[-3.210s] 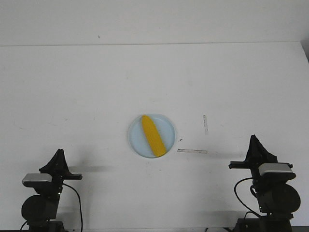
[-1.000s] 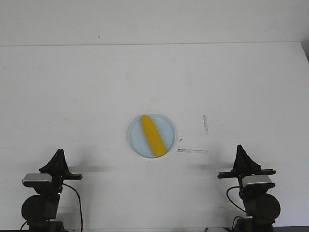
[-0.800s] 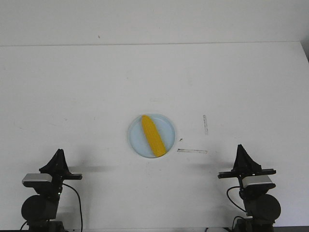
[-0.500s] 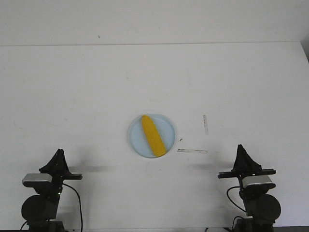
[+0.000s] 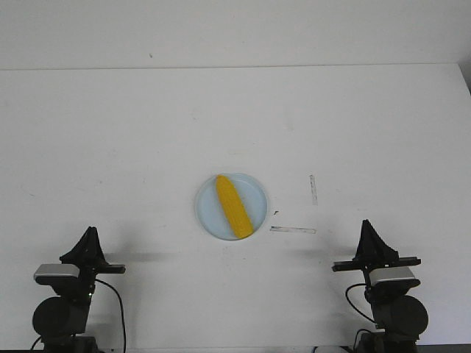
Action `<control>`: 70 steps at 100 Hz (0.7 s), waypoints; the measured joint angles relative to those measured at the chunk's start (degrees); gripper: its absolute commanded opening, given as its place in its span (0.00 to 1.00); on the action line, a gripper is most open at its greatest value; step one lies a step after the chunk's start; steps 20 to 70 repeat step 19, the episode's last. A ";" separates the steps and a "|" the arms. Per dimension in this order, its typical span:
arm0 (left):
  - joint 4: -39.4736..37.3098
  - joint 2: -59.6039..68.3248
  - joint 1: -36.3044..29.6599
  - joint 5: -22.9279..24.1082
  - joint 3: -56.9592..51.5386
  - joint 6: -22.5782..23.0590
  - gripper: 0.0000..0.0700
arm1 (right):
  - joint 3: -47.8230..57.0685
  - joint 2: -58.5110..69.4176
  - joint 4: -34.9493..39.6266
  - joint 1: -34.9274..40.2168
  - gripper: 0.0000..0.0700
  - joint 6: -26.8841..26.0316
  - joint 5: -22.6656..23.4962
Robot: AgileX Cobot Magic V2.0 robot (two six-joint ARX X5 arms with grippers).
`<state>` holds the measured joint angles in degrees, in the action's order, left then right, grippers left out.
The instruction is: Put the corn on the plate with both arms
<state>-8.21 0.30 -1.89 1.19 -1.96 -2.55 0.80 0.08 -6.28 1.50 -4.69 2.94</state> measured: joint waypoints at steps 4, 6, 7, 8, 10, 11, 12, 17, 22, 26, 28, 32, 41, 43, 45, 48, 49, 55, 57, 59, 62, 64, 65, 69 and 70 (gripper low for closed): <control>0.00 0.00 0.00 0.00 0.00 0.00 0.00 | 0.00 0.00 0.00 0.00 0.01 0.00 0.00; 0.00 0.00 0.00 0.00 0.00 0.00 0.00 | 0.00 0.00 0.00 0.00 0.01 0.00 0.00; 0.00 0.00 0.00 0.00 0.00 0.00 0.00 | 0.00 0.00 0.00 0.00 0.01 0.00 0.00; 0.00 0.00 0.00 0.00 0.00 0.00 0.00 | 0.00 0.00 0.00 0.00 0.01 0.00 0.00; 0.00 0.00 0.00 0.00 0.00 0.00 0.00 | 0.00 0.00 0.02 0.00 0.01 0.00 0.00; 0.00 0.00 0.00 0.00 0.00 0.00 0.00 | 0.00 0.00 0.00 0.00 0.01 0.00 0.00; 0.00 0.00 0.00 0.00 0.00 0.00 0.00 | 0.00 0.00 0.00 0.00 0.01 0.00 0.00; 0.00 0.00 0.00 0.00 0.00 0.00 0.00 | 0.00 0.00 0.00 0.00 0.01 0.00 0.00; 0.00 0.00 0.00 0.00 0.00 0.00 0.00 | 0.00 0.02 0.02 0.00 0.01 0.00 0.00; 0.00 0.00 0.00 0.00 0.00 0.00 0.00 | 0.00 0.02 0.02 0.00 0.01 0.00 0.00; 0.00 0.00 0.00 0.00 0.00 0.00 0.00 | 0.00 0.02 0.02 0.00 0.01 0.00 0.00; 0.00 0.00 0.00 0.00 0.00 0.00 0.00 | 0.00 0.02 0.02 0.00 0.01 0.00 0.00; 0.00 0.00 0.00 0.00 0.00 0.00 0.00 | 0.00 0.02 0.02 0.00 0.01 0.00 0.00; 0.00 0.00 0.00 0.00 0.00 0.00 0.00 | 0.00 0.02 0.02 0.00 0.01 0.00 0.00; 0.00 0.00 0.00 0.00 0.00 0.00 0.00 | 0.00 0.02 0.02 0.00 0.01 0.00 0.00; 0.00 0.00 0.00 0.00 0.00 0.00 0.00 | 0.00 0.02 0.02 0.00 0.01 0.00 0.00; 0.00 0.00 0.00 0.00 0.00 0.00 0.00 | 0.00 0.02 0.02 0.00 0.01 0.00 0.00; 0.00 0.00 0.00 0.00 0.00 0.00 0.00 | 0.00 0.02 0.02 0.00 0.01 0.00 0.00; 0.00 0.00 0.00 0.00 0.00 0.00 0.00 | 0.00 0.02 0.02 0.00 0.01 0.00 0.00; 0.00 0.00 0.00 0.00 0.00 0.00 0.00 | 0.00 0.02 0.02 0.00 0.01 0.00 0.00; 0.00 0.00 0.00 0.00 0.00 0.00 0.00 | 0.00 0.02 0.02 0.00 0.01 0.00 0.00; 0.00 0.00 0.00 0.00 0.00 0.00 0.00 | 0.00 0.02 0.02 0.00 0.01 0.00 0.00; 0.00 0.00 0.00 0.00 0.00 0.00 0.00 | 0.00 0.02 0.02 0.00 0.01 0.00 0.00; 0.00 0.00 0.00 0.00 0.00 0.00 0.00 | 0.00 0.02 0.02 0.00 0.01 0.00 0.00; 0.00 0.00 0.00 0.00 0.00 0.00 0.00 | 0.00 0.02 0.02 0.00 0.01 0.00 0.00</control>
